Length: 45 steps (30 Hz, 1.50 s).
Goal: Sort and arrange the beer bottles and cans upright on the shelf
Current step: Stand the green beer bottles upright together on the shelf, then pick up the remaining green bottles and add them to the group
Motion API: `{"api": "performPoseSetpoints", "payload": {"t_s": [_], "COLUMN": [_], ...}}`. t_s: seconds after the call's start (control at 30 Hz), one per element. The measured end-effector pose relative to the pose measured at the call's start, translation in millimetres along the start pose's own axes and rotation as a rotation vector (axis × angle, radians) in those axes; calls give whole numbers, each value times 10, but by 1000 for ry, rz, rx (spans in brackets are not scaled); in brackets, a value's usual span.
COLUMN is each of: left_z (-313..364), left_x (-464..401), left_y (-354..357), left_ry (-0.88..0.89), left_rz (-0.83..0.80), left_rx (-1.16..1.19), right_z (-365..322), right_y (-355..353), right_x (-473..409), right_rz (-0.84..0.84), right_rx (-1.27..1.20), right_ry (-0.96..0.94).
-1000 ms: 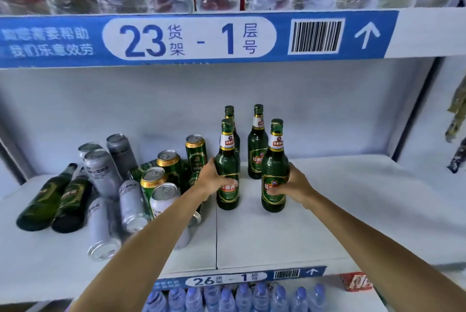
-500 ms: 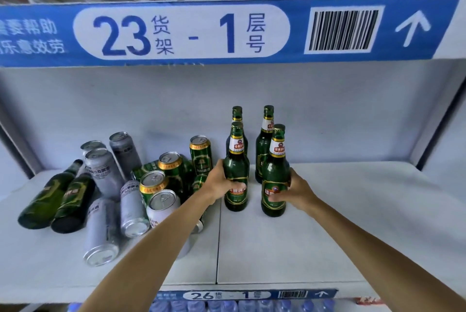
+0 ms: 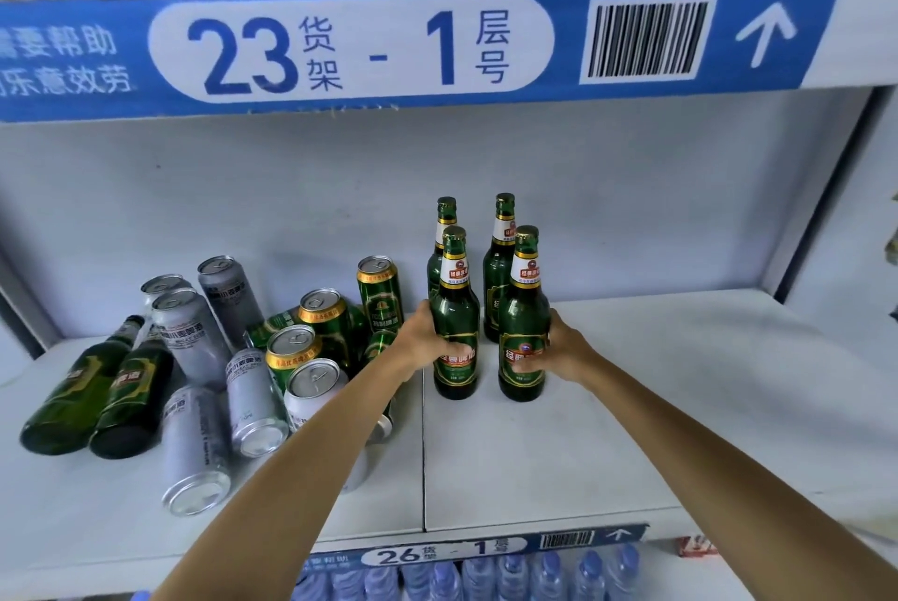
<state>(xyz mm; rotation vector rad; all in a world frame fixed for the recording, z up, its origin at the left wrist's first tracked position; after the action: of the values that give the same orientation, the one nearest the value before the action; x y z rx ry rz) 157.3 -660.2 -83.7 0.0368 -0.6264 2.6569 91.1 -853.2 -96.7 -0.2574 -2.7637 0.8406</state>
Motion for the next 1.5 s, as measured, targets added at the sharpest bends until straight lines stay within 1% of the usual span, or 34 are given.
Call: {"api": "performPoseSetpoints", "payload": {"t_s": [0.13,0.2,0.27,0.33,0.4,0.47,0.63,0.7,0.83,1.0,1.1,1.27,1.4,1.5], "left_z": [36,147,293,457,599,647,703,671,545,145,-122,-533,-943,-1205], "left_x": [50,150,289,434,609,808,1411,1693,2181,2635,2831,3125,3209,3156], "left_y": [5,-9,-85,-230,-374,-527,-954,-1143,-1532,-2226,-2686,-3536,-4190,-4595], "left_ry": [-46,-42,-30,22,113,164,189,171,155,6,-48,-104,-117,-112], "left_rz": [-80,-115,-78,-17,12,27,130,158,198,293,314,374,373,359], "left_rx": [-36,-100,-264,-533,-737,-881,-1059,-1079,-1045,-1100,-1102,-1075,-1014,-1011], "right_z": [-11,5,20,-20,-103,-239,-616,-793,-1187,-1751,-2106,-2657,-3017,-3190], "right_y": [-78,-142,-207,-255,-281,-273,-77,44,294,771,1142,1924,2581,3043], "right_x": [81,169,263,404,538,706,1148,1333,1605,1846,1955,1981,1859,1711], "right_rz": [44,57,57,48,47,67,79,67,56,61,58,28,7,-35], "right_rx": [69,200,390,560,664,716,717,702,655,622,599,577,591,532], "right_ry": [57,89,108,98,55,-14,-177,-249,-360,-457,-496,-494,-451,-411]}}
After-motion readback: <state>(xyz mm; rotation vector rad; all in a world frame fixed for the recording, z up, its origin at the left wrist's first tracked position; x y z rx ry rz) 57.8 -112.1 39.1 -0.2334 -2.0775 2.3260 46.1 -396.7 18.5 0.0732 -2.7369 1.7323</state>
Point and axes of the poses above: each hand's wrist, its own x-axis away from the middle knuckle, its own y-axis out of the palm, z = x × y, the point moved 8 cm from there along -x, towards the middle knuckle, and after that the axes turned 3 degrees about y, right-handed, at the moved point
